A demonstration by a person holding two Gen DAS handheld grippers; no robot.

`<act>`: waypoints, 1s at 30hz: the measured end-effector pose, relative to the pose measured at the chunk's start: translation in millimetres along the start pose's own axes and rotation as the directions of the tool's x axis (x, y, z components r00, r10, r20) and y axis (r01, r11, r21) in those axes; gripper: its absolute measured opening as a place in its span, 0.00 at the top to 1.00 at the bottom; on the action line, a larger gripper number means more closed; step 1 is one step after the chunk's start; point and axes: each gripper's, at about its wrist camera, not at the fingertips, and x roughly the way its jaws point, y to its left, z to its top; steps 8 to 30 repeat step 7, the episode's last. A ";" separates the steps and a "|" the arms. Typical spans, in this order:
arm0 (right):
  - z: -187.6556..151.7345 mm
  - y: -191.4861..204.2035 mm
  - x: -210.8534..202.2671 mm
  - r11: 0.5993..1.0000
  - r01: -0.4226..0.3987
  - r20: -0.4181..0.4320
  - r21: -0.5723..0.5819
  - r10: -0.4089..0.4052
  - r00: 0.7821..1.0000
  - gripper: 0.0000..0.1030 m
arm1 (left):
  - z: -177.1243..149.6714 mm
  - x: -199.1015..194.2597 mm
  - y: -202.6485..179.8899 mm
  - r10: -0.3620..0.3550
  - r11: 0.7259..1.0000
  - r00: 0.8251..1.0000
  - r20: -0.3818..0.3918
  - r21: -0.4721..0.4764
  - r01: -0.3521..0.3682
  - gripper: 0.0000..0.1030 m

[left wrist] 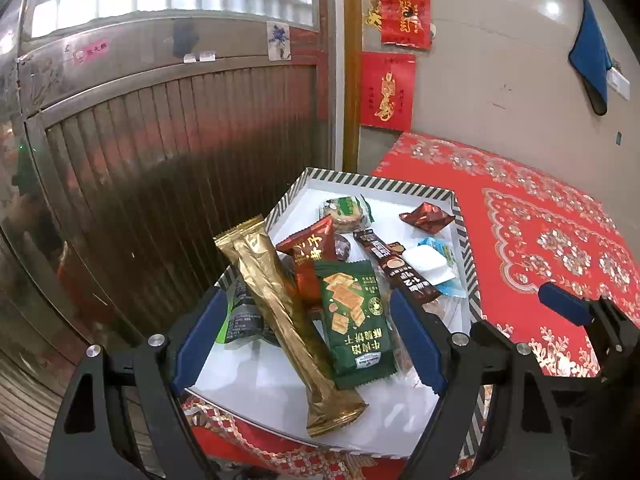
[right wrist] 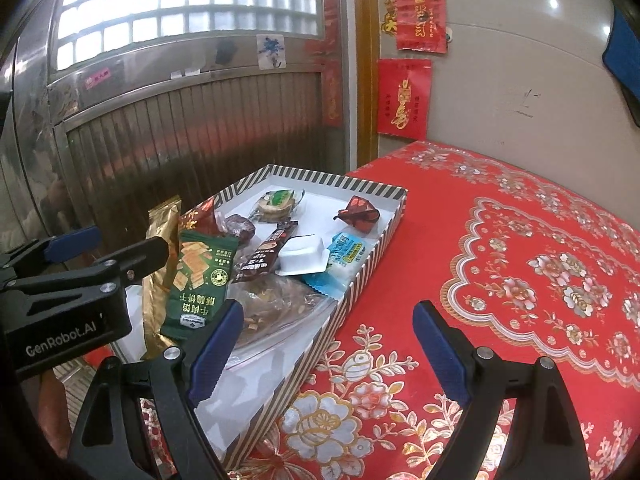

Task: Organize snacks

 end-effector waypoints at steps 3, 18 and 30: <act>-0.7 -0.2 1.0 1.000 -0.005 -0.003 0.002 0.005 1.000 0.15 | -0.6 -2.0 0.2 0.019 1.000 1.000 0.020 0.003 -0.019 0.18; -1.2 -1.4 1.6 1.000 -0.007 -0.004 0.008 0.007 1.000 0.15 | -0.1 -1.8 -1.2 0.019 1.000 1.000 0.015 0.005 -0.019 0.18; -1.2 -1.4 1.6 1.000 -0.007 -0.004 0.008 0.007 1.000 0.15 | -0.1 -1.8 -1.2 0.019 1.000 1.000 0.015 0.005 -0.019 0.18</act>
